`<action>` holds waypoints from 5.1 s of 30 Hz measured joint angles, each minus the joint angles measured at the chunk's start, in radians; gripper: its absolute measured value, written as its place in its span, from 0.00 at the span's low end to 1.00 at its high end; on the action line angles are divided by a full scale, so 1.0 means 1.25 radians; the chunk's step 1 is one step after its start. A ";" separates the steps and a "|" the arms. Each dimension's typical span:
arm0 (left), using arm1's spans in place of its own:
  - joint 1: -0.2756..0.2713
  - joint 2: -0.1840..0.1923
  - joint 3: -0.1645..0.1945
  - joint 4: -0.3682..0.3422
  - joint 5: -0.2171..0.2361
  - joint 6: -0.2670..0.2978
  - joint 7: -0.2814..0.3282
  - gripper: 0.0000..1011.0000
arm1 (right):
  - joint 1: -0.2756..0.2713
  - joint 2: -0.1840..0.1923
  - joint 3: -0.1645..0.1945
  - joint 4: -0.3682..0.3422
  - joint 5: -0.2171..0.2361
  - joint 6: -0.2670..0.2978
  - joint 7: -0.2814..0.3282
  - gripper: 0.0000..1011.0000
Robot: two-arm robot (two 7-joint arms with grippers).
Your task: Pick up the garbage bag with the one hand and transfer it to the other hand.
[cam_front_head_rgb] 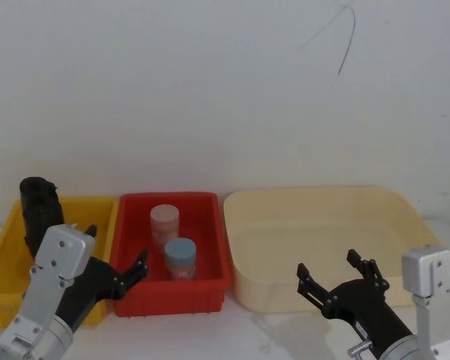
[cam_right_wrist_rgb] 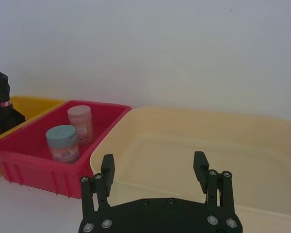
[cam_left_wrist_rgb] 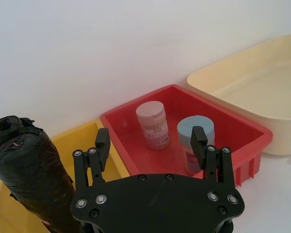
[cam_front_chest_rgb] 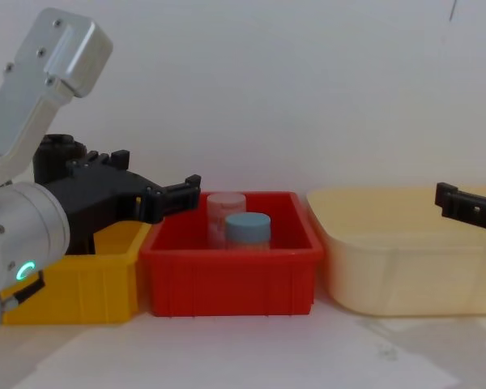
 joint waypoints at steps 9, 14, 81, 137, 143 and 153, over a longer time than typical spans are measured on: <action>0.000 0.000 0.000 0.000 0.000 0.000 0.000 0.99 | 0.000 0.000 0.000 0.000 0.000 0.000 0.000 0.99; 0.000 0.000 0.000 0.000 0.000 0.000 0.000 0.99 | 0.000 0.000 0.000 0.000 0.000 0.000 0.000 0.99; 0.189 0.012 -0.180 -0.358 -0.100 0.269 0.051 0.99 | 0.354 -0.082 -0.169 0.150 0.025 0.143 0.191 0.99; 0.096 0.120 -0.268 -0.172 -0.140 0.328 -0.132 0.99 | 0.446 -0.128 -0.195 0.314 -0.020 0.187 0.221 0.99; 0.061 0.099 -0.256 -0.125 -0.141 0.315 -0.144 0.99 | 0.446 -0.128 -0.194 0.316 -0.013 0.188 0.225 0.99; 0.015 0.059 -0.231 -0.053 -0.136 0.285 -0.157 0.99 | 0.441 -0.123 -0.194 0.307 0.000 0.192 0.231 0.99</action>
